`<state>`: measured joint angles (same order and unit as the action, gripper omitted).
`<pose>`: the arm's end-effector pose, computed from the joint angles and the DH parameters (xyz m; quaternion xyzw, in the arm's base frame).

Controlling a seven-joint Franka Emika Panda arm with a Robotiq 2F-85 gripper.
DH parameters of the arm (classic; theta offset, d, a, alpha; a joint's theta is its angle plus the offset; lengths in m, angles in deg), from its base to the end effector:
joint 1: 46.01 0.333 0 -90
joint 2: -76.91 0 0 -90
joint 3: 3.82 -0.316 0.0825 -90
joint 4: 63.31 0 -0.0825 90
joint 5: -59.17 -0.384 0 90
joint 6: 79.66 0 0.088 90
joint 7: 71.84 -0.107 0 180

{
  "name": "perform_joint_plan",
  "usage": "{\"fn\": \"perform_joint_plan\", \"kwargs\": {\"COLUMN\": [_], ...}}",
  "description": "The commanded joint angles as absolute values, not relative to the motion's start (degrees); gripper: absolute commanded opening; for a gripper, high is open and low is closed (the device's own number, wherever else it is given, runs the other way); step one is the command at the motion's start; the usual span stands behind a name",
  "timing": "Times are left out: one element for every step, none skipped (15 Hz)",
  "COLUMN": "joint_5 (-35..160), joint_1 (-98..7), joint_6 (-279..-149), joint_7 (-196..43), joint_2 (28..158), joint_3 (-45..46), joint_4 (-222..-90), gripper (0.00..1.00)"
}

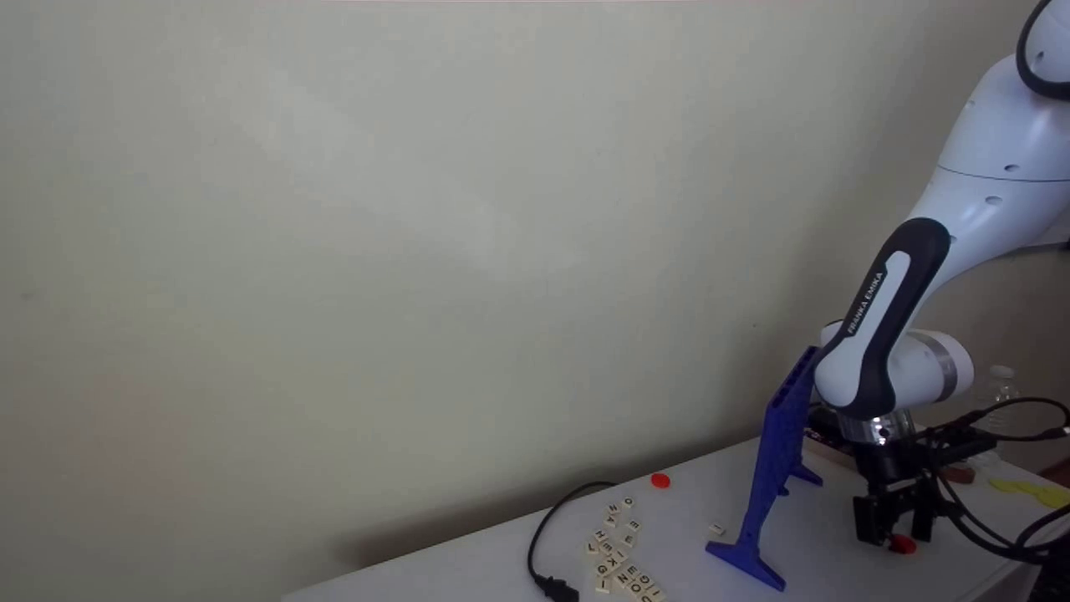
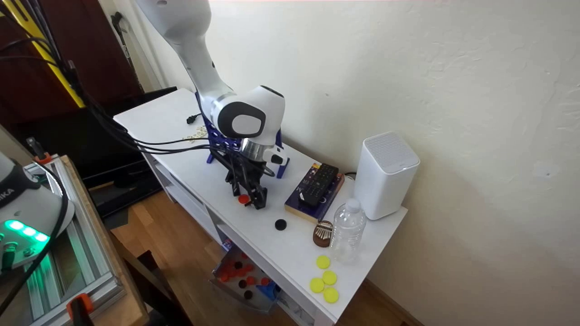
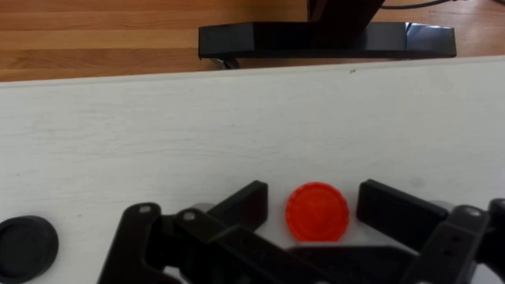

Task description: Put one orange ring inside the blue gameboard.

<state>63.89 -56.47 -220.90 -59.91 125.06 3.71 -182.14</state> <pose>0.4649 -0.1631 -0.0040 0.9728 -0.0041 -0.2312 0.0112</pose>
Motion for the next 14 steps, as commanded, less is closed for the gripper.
{"fn": "perform_joint_plan", "kwargs": {"joint_5": [64.99,64.95,64.97,64.97,64.92,64.85,64.74,64.68,64.63,64.58,64.55,64.51,64.51,64.53], "joint_1": [-57.16,-57.22,-57.25,-57.26,-57.32,-57.37,-57.48,-57.57,-57.62,-57.67,-57.75,-57.77,-57.78,-57.74], "joint_6": [-222.13,-222.35,-222.39,-222.42,-222.50,-222.60,-222.76,-222.88,-222.99,-223.18,-223.29,-223.40,-223.45,-223.47], "joint_7": [-59.90,-59.89,-59.87,-59.85,-59.82,-59.78,-59.74,-59.69,-59.70,-59.69,-59.64,-59.67,-59.67,-59.72], "joint_2": [126.07,125.95,125.92,125.90,125.90,125.85,125.79,125.73,125.64,125.58,125.51,125.49,125.46,125.45], "joint_3": [3.59,3.56,3.56,3.55,3.51,3.42,3.33,3.29,3.25,3.21,3.17,3.13,3.12,3.14], "joint_4": [-181.48,-181.56,-181.56,-181.54,-181.49,-181.50,-181.53,-181.54,-181.57,-181.63,-181.64,-181.65,-181.65,-181.67], "gripper": [0.79,0.78,0.75,0.72,0.71,0.67,0.65,0.62,0.61,0.59,0.59,0.60,0.61,0.61]}}
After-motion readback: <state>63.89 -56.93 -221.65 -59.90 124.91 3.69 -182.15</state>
